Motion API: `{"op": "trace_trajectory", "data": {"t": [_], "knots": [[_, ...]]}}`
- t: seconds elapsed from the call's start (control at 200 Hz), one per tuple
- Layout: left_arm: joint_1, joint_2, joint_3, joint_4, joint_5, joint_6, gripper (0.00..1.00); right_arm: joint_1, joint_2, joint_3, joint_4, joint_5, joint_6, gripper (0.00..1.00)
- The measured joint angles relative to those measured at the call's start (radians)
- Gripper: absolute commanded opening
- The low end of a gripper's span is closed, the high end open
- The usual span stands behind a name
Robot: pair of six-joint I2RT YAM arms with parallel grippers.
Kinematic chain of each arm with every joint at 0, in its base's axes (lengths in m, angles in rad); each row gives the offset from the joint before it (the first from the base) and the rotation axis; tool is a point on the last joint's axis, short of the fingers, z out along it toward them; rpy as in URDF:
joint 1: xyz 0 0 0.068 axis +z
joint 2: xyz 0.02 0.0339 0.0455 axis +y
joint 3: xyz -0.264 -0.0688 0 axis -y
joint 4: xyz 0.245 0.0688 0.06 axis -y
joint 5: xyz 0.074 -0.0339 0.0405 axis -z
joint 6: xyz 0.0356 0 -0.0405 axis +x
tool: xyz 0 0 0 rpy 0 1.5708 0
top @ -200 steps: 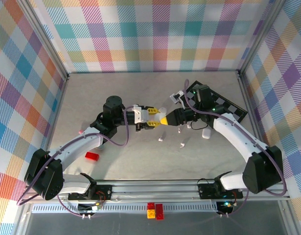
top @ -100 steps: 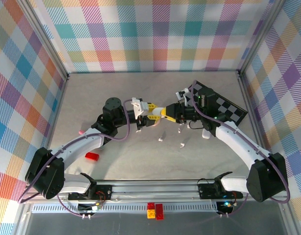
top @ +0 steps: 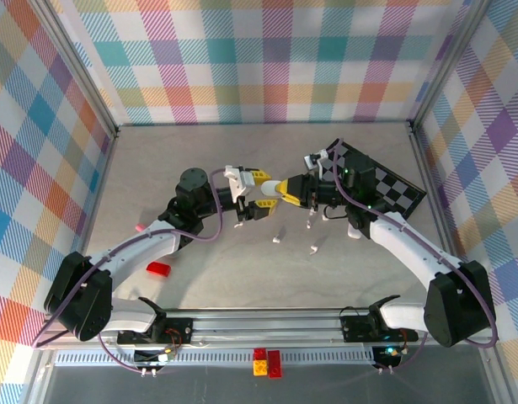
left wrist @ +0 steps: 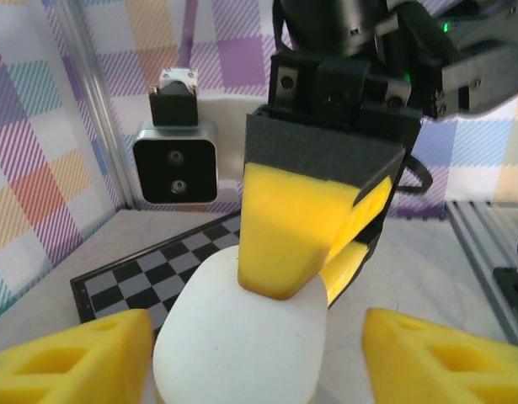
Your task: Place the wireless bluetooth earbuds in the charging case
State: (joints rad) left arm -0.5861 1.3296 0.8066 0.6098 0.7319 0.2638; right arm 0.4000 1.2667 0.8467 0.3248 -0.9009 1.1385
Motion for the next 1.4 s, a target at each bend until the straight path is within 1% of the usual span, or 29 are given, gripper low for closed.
{"op": "trace_trajectory", "data": {"t": [0.18,0.375,0.445,0.51,0.605,0.685,0.965,1.15,1.4], "knots": [[-0.002,0.031,-0.033,0.143,0.0,-0.063,0.7,-0.038,0.0,-0.062,0.156,-0.011,0.138,0.07],[-0.002,0.07,-0.048,0.237,0.008,-0.084,0.7,-0.053,0.003,-0.084,0.284,-0.043,0.262,0.08],[-0.002,0.088,-0.048,0.263,0.011,-0.088,0.69,-0.053,0.004,-0.084,0.309,-0.053,0.286,0.08],[-0.002,0.105,-0.048,0.282,0.011,-0.095,0.65,-0.053,0.004,-0.084,0.325,-0.063,0.299,0.08],[-0.002,0.126,-0.048,0.312,0.02,-0.108,0.58,-0.053,0.004,-0.084,0.328,-0.076,0.309,0.08],[-0.002,0.132,-0.048,0.334,0.035,-0.117,0.55,-0.053,0.003,-0.082,0.311,-0.081,0.307,0.08],[-0.002,0.142,-0.043,0.37,0.079,-0.15,0.53,-0.053,-0.006,-0.074,0.257,-0.098,0.29,0.08],[-0.003,0.157,-0.043,0.372,0.082,-0.167,0.49,-0.053,-0.006,-0.072,0.257,-0.105,0.29,0.07],[-0.007,0.177,-0.037,0.43,0.082,-0.212,0.48,-0.053,-0.006,-0.072,0.257,-0.107,0.29,0.06]]}}
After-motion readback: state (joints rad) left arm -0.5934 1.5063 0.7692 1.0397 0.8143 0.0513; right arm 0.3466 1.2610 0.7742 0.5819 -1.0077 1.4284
